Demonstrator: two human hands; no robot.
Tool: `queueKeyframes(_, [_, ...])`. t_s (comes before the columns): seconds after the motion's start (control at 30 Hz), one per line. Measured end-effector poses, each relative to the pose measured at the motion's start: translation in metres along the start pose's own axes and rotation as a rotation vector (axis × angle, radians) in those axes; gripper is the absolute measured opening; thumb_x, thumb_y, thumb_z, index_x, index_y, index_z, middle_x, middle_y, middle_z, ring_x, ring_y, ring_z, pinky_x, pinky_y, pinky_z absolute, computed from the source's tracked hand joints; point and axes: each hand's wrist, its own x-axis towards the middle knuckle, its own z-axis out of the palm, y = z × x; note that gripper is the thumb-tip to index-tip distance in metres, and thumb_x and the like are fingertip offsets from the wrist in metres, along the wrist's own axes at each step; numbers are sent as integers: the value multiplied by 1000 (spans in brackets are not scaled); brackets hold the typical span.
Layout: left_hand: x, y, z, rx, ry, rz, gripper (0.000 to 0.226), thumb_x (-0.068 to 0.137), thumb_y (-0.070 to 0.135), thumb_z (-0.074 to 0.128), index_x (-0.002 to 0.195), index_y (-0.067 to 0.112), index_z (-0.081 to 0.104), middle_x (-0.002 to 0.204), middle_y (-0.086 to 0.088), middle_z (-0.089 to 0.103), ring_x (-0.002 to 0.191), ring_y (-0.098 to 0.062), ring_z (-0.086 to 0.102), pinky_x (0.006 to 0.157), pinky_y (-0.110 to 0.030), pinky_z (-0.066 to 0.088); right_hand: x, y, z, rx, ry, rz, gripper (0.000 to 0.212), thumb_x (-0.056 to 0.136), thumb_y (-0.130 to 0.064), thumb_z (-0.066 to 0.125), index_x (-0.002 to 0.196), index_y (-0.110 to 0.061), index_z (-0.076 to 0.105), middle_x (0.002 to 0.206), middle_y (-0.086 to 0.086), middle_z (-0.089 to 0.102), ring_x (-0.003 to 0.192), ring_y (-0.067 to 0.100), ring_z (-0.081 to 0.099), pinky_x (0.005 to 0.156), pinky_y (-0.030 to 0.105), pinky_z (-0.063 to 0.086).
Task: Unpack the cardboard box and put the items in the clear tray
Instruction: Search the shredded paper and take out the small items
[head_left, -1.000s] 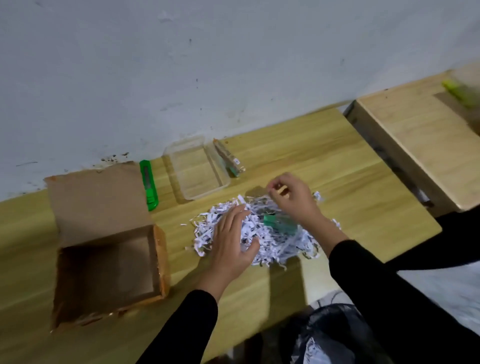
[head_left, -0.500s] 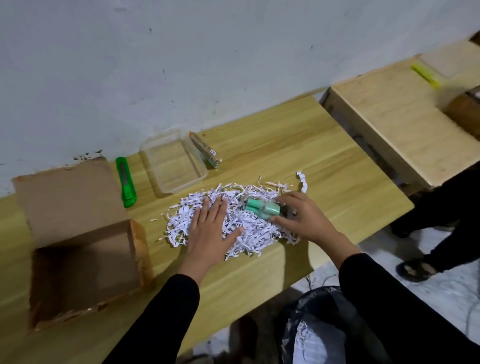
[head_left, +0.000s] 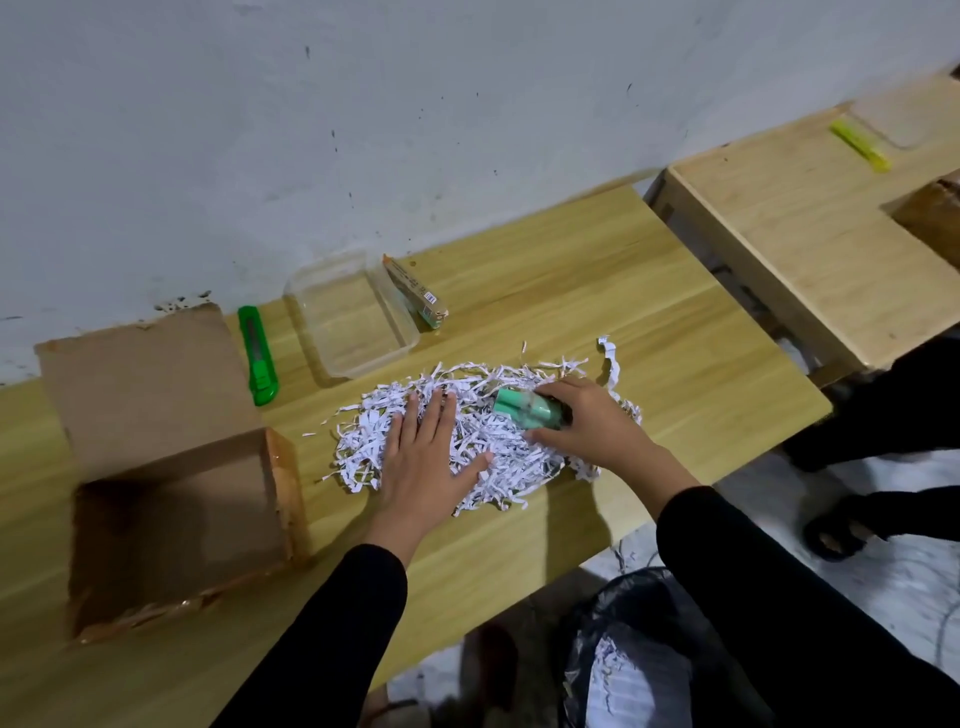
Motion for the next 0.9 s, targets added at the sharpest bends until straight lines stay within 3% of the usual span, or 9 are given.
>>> queueKeyframes(0.2, [-1,2,-3,-29,-8,-10,86,85,72,23,148,25,-12,157,5,-15,144,-17,-19,116,-36,-12,-15,-2,-10,57,103,-6,56,64,-28,82,111,-8,60,102,11,59,92,24,56,81,38,51])
queueKeyframes(0.33, [-2,2,-4,-28,-23,-8,88,82,74,19,148,24,-12,157,5,-16,144,-18,-18,117,-37,-11,-24,-4,-21,152,219,43,53,64,-22,83,110,-9,60,100,6,58,85,17,55,73,22,46])
queueKeyframes(0.53, [-3,2,-3,-36,-16,-1,82,89,65,27,148,24,-11,158,3,-14,144,-19,-17,118,-37,-9,-24,-17,-39,284,387,103,46,65,-19,81,104,-11,61,97,9,62,83,20,58,69,22,48])
queueKeyframes(0.67, [-6,1,-4,-37,-12,15,81,90,62,30,148,23,-10,158,2,-12,145,-20,-16,118,-38,-8,-18,-27,-42,333,423,97,43,65,-17,80,103,-14,59,99,8,62,85,19,59,64,11,46])
queueKeyframes(0.8, [-8,-1,-1,-20,-14,15,91,77,77,7,148,24,-11,157,3,-14,145,-20,-16,117,-37,-9,-12,-34,-44,383,467,113,44,66,-21,79,104,-17,57,103,7,63,90,20,61,71,29,54])
queueKeyframes(0.9, [-8,-2,2,-4,-9,13,99,67,81,-8,148,24,-12,158,2,-14,145,-21,-15,116,-37,-10,-8,-37,-46,426,499,131,43,67,-25,79,104,-18,58,103,5,64,89,18,62,69,27,53])
